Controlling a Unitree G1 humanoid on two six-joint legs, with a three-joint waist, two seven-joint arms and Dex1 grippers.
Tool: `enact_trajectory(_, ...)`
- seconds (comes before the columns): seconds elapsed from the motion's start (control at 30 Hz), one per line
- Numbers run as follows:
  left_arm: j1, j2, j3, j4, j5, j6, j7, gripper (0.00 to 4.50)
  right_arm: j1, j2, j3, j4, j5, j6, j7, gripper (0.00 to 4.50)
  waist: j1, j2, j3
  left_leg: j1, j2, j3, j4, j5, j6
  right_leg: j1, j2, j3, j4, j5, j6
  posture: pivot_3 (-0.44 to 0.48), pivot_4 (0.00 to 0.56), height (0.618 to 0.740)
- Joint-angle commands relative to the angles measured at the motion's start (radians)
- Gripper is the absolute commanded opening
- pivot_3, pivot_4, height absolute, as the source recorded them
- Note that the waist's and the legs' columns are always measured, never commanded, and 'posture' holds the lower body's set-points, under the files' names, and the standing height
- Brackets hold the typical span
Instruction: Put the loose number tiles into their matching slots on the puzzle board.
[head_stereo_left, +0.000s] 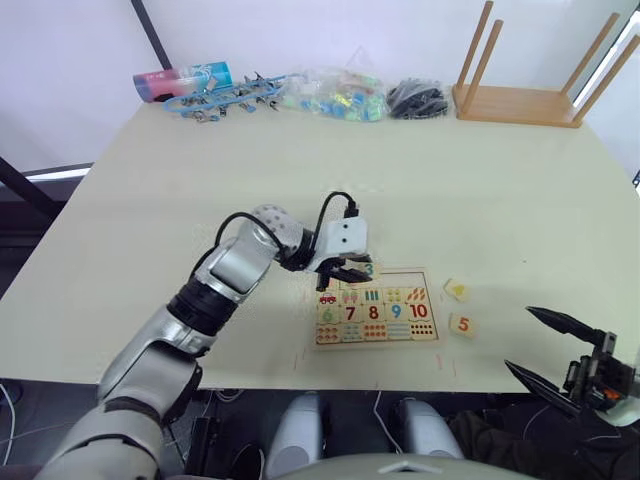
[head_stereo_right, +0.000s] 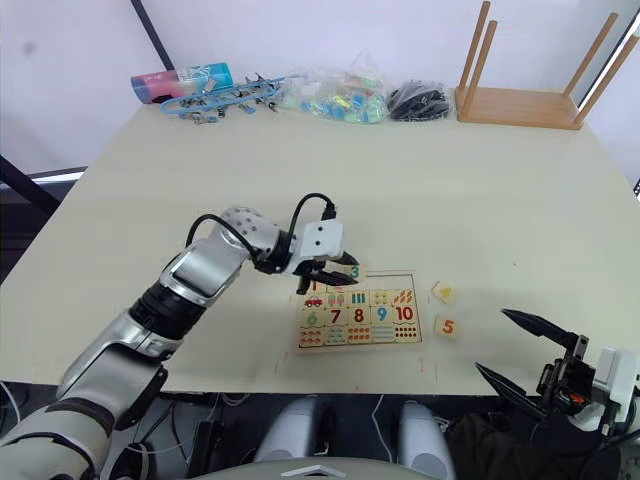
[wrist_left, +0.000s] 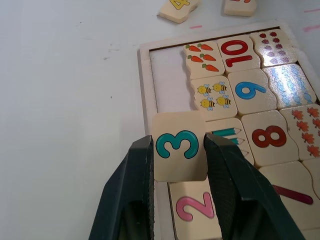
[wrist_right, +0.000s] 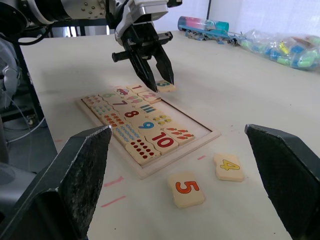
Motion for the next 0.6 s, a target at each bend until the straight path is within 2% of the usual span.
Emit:
enact_trajectory(0.03,-0.037,-0.016,0.004,0.004,0.011,0.027,-0.021,0.98,0.009,0.003,-0.015,-0.037,0.005,-0.018,-0.012,4.5,0.0,0.0,0.0,0.0,0.0,0.0,0.0,0.0,0.0,0.0,0.0,0.0,0.0,0.0,0.0,0.0,0.15,0.737)
enact_trajectory(0.6,-0.05,-0.065,0.002,0.015,0.061,0.071,-0.034,0.98,-0.002,-0.002,-0.009,-0.032,0.005,-0.015,-0.014,4.5,0.0,0.0,0.0,0.0,0.0,0.0,0.0,0.0,0.0,0.0,0.0,0.0,0.0,0.0,0.0,0.0,0.15,0.737)
